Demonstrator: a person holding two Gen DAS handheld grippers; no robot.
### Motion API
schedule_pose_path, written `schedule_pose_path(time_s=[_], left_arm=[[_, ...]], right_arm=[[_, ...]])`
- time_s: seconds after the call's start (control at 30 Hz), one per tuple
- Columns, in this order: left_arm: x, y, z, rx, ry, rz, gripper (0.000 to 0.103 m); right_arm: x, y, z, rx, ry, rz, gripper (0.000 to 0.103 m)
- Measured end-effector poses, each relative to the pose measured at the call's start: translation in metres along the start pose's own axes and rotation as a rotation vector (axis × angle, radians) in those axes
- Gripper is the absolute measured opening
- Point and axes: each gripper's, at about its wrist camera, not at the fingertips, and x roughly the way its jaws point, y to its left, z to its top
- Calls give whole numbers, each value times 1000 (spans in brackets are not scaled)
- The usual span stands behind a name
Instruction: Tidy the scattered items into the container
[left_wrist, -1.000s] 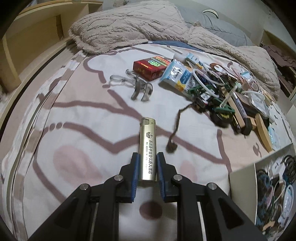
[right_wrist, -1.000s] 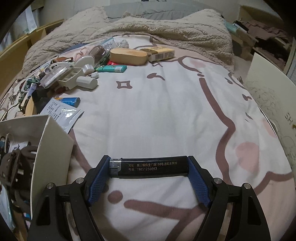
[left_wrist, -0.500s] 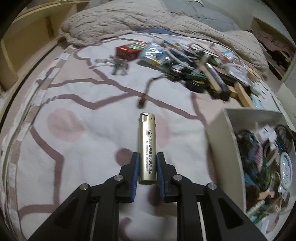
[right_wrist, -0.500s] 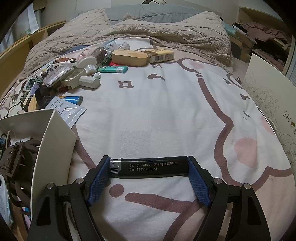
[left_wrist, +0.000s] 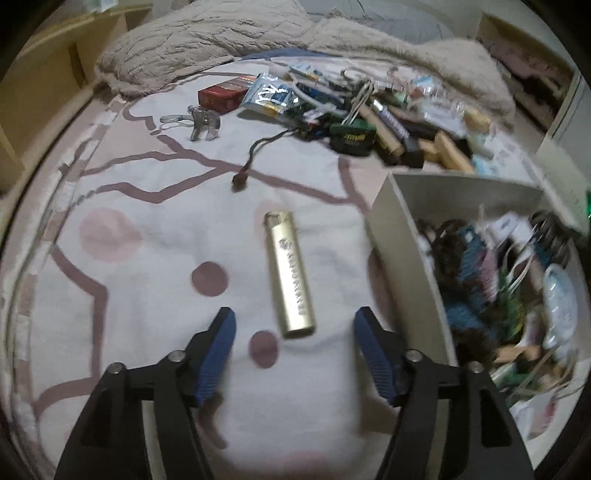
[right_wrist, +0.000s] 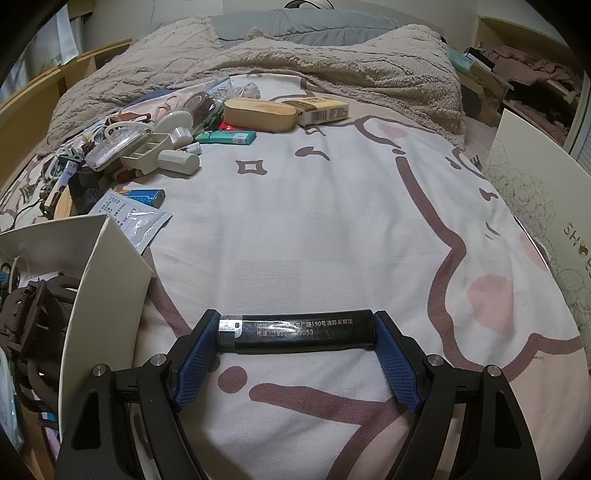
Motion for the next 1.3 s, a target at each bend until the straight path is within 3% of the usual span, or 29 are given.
schedule_pose_path(time_s=[0.2,0.47,1.3], left_arm=[[5,3,0,8,13,40,72],[8,21,3,-20,-3,168,83],[16,82,17,-222,-51,328,90]], right_arm=[[0,0,0,-3,1,-4,82],[-1,1,-1,-8,2,-9,82],[-12,-2,-6,-25,24,-4,86]])
